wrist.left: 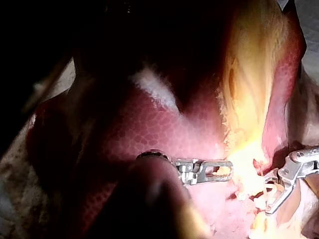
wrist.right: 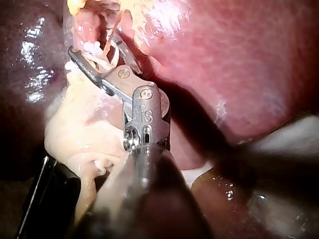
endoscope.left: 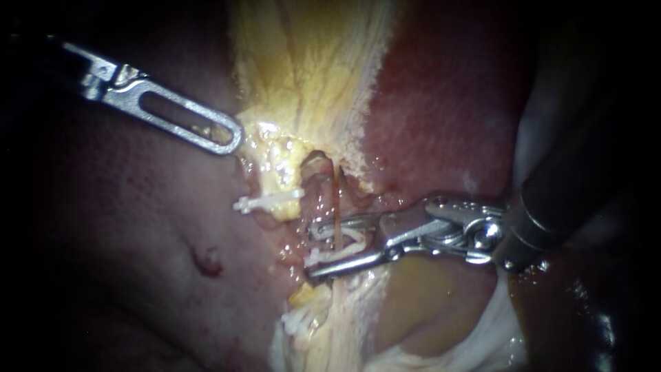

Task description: Clipping second clip right tube

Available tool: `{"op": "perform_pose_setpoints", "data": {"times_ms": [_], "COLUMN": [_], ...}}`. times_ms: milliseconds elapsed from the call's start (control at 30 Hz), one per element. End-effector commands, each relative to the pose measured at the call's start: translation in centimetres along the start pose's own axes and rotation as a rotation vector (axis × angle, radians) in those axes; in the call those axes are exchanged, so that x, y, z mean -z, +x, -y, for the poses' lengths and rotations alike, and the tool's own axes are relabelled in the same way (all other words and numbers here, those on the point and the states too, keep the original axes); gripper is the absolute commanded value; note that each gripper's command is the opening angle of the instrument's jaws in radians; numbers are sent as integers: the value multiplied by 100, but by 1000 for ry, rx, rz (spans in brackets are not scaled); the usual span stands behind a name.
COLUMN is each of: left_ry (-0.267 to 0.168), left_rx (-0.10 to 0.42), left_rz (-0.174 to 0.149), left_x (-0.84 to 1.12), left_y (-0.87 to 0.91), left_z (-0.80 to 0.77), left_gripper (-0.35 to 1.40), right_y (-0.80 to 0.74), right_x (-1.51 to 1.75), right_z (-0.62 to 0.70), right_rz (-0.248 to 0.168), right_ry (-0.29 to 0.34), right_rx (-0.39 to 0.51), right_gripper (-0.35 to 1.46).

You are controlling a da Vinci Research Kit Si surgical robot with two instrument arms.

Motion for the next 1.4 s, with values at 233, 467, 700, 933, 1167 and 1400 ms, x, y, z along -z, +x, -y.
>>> {"op": "perform_pose_setpoints", "data": {"times_ms": [233,467,700,933,1167,1400], "left_ry": [0,0,0,0,0,0], "left_rx": [0,0,0,0,0,0], "left_rz": [0,0,0,0,0,0], "left_x": [0,1,1,1,1,1], "left_y": [0,0,0,0,0,0], "left_z": [0,0,0,0,0,0], "left_gripper": [-35,-35,-35,-35,-35,-35], "right_y": [1,15,30,34,37,39], "right_x": [1,12,19,16,17,18], "right_z": [9,30,51,62,64,59], "right_rz": [-12,-52,-86,-90,-74,-74], "right_ry": [38,77,105,123,157,157], "right_rx": [-8,-25,-43,-42,-43,-44], "right_gripper": [50,50,50,50,49,41]}}
